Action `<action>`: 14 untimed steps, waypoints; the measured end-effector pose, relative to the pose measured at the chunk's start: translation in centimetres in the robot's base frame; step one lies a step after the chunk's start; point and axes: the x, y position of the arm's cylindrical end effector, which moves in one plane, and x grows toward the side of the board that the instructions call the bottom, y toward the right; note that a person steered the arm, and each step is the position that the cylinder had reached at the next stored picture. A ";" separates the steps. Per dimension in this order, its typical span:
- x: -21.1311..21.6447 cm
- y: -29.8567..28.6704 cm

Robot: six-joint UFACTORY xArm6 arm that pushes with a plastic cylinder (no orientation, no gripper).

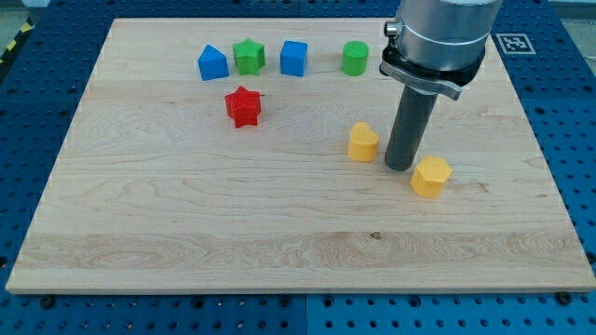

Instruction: Push yellow heart vertical to the blue cube

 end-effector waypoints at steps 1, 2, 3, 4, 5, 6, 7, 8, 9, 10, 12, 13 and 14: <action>0.0 -0.5; 0.0 -1.3; -0.7 -2.3; -2.7 -3.5; -4.7 -4.4; -6.0 -5.2; -6.1 -5.7; -6.1 -5.8; -6.6 -6.7; -7.1 -7.9; -7.3 -8.2; -7.3 -5.9; -7.1 -2.4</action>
